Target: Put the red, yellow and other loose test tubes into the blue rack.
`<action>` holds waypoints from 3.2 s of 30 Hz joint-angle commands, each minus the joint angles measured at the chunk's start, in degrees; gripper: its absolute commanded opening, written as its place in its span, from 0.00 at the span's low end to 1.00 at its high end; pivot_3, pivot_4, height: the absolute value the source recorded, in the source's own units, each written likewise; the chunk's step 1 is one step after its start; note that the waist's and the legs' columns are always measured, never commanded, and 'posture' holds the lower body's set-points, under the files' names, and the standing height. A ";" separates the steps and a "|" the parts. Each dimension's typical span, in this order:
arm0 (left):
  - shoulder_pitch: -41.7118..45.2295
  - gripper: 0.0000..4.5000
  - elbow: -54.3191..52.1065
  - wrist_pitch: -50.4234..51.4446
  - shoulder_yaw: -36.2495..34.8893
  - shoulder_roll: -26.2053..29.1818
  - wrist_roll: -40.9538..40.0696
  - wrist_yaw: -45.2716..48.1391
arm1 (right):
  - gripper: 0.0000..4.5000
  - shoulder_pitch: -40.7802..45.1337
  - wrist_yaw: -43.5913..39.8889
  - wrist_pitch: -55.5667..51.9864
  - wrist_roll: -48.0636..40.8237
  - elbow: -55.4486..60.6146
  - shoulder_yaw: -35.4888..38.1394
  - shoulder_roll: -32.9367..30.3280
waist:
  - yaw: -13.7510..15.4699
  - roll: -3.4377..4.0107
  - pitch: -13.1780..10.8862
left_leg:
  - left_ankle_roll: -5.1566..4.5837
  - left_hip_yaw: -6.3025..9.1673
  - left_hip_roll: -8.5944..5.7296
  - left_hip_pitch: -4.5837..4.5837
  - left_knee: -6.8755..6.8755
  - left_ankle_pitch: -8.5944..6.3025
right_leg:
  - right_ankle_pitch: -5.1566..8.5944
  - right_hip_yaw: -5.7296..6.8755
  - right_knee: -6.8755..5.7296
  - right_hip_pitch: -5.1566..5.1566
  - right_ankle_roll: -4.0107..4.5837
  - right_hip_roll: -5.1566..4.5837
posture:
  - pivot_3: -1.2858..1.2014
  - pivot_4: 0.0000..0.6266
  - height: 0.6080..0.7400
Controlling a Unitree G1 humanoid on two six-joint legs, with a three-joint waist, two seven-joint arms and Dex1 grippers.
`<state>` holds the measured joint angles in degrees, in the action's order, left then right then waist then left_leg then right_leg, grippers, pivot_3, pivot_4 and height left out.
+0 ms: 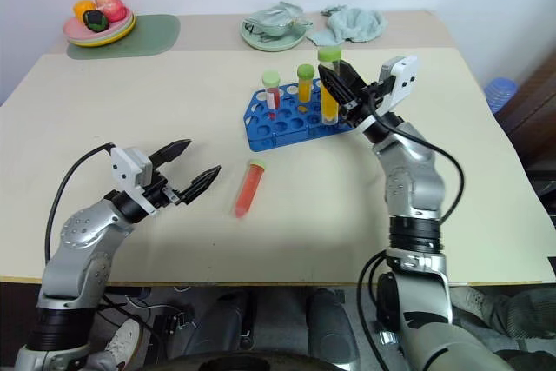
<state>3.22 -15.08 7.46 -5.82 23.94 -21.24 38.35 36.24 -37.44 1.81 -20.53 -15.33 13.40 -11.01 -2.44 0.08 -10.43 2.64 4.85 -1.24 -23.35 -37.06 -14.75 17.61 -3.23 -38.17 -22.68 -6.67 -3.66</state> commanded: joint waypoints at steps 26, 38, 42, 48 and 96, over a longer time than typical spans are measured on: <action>-2.35 1.00 -8.11 5.04 -1.37 1.78 -3.77 -2.21 | 0.18 12.71 -0.10 37.85 0.33 -40.72 1.92 9.35 | -0.31 0.03 0.00 | 0.05 0.04 0.07 0.04 0.04 0.03 | -0.01 -0.04 -0.07 -0.04 0.01 0.05 | 0.52 0.24 1.00; -5.61 1.00 -13.23 8.16 -4.21 3.56 -5.76 -3.39 | 0.18 15.68 -0.52 40.21 0.80 -50.26 4.29 10.20 | -0.47 0.03 0.01 | 0.06 0.04 0.07 0.08 0.05 0.03 | 0.00 -0.05 -0.06 0.01 0.02 0.06 | 0.52 0.24 1.00; -6.31 1.00 -14.71 9.47 -5.09 4.44 -6.90 -3.64 | 0.18 15.39 1.72 43.79 2.26 -52.81 4.67 10.55 | -0.84 0.03 0.01 | 0.06 0.04 0.07 0.08 0.06 0.03 | 0.00 -0.05 -0.06 0.00 0.02 0.06 | 0.52 0.24 1.00; -7.19 1.00 -16.25 11.29 -6.48 5.63 -8.63 -3.57 | 0.18 14.26 5.85 45.72 4.38 -55.40 4.45 10.85 | -0.83 0.03 0.03 | 0.06 0.04 0.06 0.15 0.07 0.03 | 0.00 -0.04 -0.04 0.11 0.02 0.06 | 0.52 0.24 1.00; 6.00 1.00 -12.28 28.84 4.35 1.45 -1.64 -16.03 | 0.79 -21.88 -4.71 -14.47 -13.63 30.81 0.18 -20.69 | -0.10 -0.01 0.00 | -0.01 0.07 0.06 0.16 0.03 -0.01 | 0.01 -0.08 0.07 0.23 0.00 0.08 | 0.52 0.24 1.00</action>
<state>9.58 -25.87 37.73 -1.15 25.33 -23.54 22.36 12.16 -41.93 -13.70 -32.40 12.38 13.91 -32.57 -2.54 0.07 -10.43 2.63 4.93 -1.18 -23.19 -37.04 -14.75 17.62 -3.31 -38.10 -22.44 -6.66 -3.58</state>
